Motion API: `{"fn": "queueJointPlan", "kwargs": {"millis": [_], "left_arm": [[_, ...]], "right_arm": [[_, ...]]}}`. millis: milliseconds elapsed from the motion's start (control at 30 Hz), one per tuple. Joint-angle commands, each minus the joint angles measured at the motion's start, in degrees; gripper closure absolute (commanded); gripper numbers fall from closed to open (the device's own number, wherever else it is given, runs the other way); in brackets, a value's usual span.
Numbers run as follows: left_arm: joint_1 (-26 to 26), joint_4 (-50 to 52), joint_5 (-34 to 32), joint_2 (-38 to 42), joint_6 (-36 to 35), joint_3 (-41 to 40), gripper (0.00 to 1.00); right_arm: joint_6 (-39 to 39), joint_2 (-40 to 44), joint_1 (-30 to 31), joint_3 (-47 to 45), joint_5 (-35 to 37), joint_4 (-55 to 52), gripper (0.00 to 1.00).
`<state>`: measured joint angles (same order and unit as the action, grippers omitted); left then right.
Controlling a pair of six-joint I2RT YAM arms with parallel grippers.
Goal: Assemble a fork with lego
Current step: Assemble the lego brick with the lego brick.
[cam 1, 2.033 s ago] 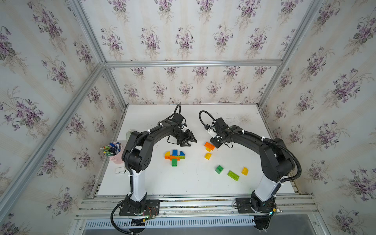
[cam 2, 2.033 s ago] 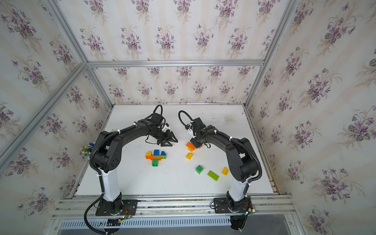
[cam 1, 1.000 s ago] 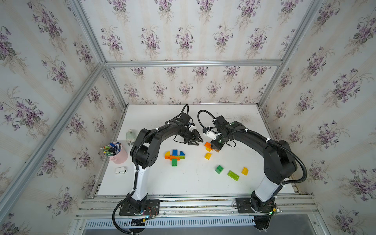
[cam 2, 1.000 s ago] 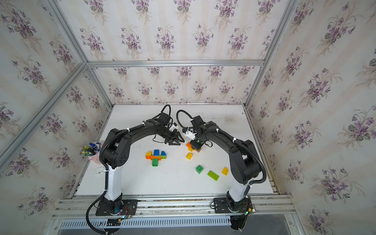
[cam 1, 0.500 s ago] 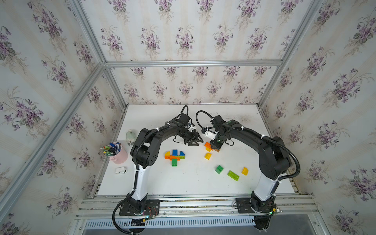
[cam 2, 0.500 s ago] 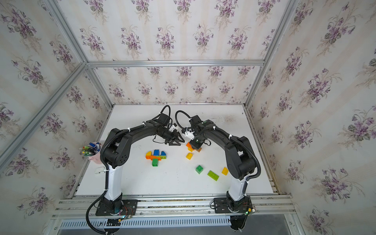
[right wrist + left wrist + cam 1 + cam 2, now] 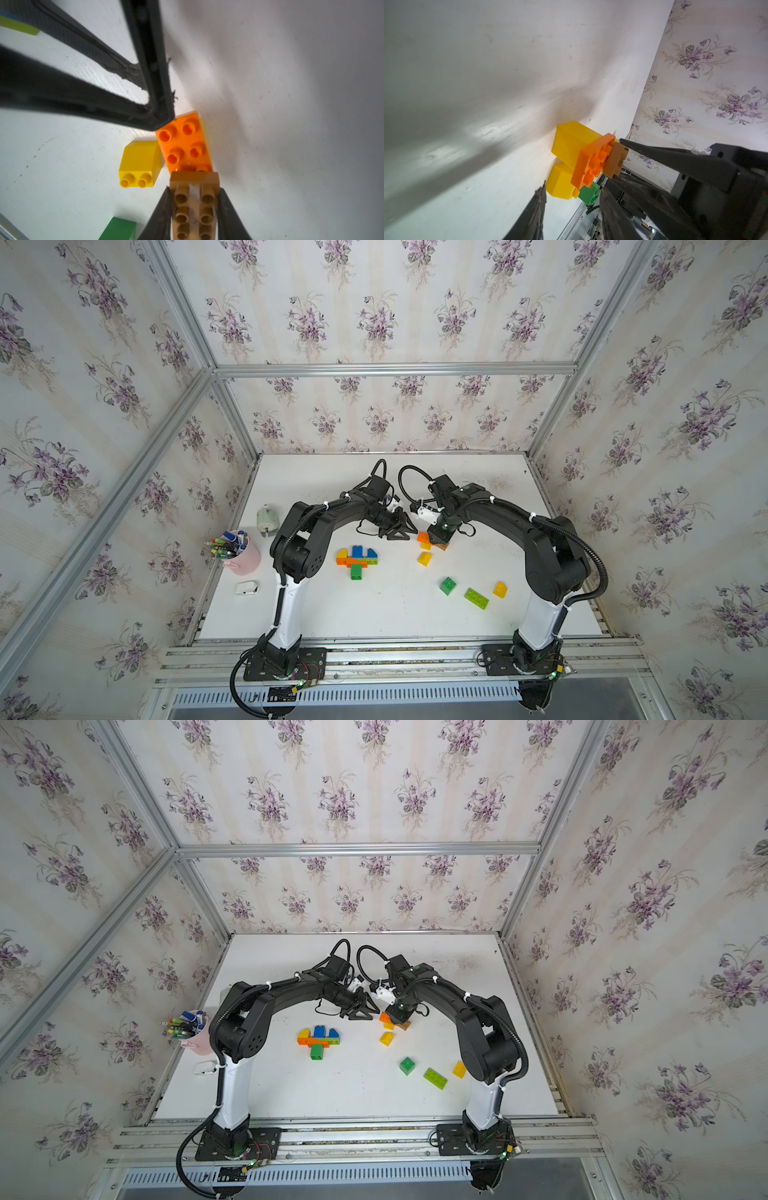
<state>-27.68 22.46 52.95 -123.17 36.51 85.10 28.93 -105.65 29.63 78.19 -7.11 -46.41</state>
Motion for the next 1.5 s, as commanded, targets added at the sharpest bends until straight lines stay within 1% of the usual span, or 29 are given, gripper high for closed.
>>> {"fn": "queueJointPlan", "kwargs": {"millis": [0, 133, 300, 500, 800, 1033, 1367, 1467], "left_arm": [[-0.3, -3.1, 1.6, -0.7, 1.3, 0.0, 0.56], [-0.5, -6.0, 2.4, -1.1, 2.8, -0.9, 0.56], [-0.9, -6.3, 2.6, -1.6, 2.9, -0.2, 0.58], [-1.1, -6.9, 3.5, -2.2, 2.9, -0.1, 0.61], [-1.3, -7.6, 3.9, -2.9, 2.9, 0.3, 0.58], [-1.5, -7.2, 3.8, -3.9, 2.7, 0.2, 0.62], [-1.5, -5.1, 2.6, -4.7, 1.4, 0.4, 0.64], [-1.5, -6.5, 3.2, -4.9, 2.1, -0.2, 0.64]], "right_arm": [[1.1, 0.0, 0.2, 0.2, -1.0, -0.7, 0.75], [2.1, 0.8, 0.3, -0.3, -1.3, -0.6, 0.75], [5.5, 2.8, 0.2, -2.6, -0.5, 0.7, 0.74], [8.5, 3.2, 0.1, -2.9, -0.8, 2.2, 0.74], [8.9, 0.5, 0.1, 0.4, -2.7, 1.0, 0.76], [9.5, 0.8, 0.1, -1.1, -3.4, 0.6, 0.75], [10.7, 1.5, 0.0, -3.0, -1.9, 0.8, 0.74], [10.4, 1.2, -0.1, -3.0, -0.7, 0.7, 0.74]]}}
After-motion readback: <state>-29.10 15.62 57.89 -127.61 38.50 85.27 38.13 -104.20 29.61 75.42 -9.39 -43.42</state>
